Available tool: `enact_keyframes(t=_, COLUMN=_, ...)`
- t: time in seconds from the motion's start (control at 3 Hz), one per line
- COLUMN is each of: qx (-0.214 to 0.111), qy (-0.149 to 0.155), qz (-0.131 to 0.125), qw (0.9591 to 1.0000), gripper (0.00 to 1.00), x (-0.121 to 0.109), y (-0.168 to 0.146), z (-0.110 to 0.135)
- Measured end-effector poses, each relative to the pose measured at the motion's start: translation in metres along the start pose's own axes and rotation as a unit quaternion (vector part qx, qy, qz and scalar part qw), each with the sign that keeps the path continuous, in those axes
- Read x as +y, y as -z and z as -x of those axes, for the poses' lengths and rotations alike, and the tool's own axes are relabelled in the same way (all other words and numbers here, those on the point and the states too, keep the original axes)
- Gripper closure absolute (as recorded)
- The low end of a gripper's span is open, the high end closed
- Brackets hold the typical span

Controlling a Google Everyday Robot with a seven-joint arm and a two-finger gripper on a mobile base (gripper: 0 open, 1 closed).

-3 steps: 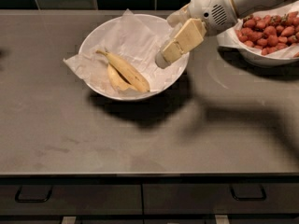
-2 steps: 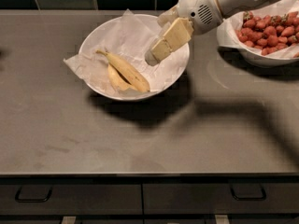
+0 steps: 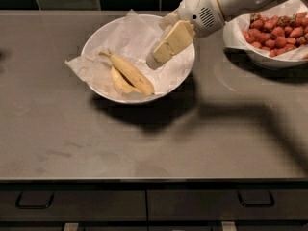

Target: Pick banana from white bowl

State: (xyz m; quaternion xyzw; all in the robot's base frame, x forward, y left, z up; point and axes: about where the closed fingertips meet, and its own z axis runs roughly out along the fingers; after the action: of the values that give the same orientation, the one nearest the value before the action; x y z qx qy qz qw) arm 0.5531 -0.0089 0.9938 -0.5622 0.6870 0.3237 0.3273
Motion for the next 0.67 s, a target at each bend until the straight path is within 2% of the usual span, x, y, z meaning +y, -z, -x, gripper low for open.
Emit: enact_keyframes(t=0.67, qx=0.004, qy=0.007, qz=0.047, qw=0.9989, gripper=0.01, x=-0.016, y=-0.05, z=0.014)
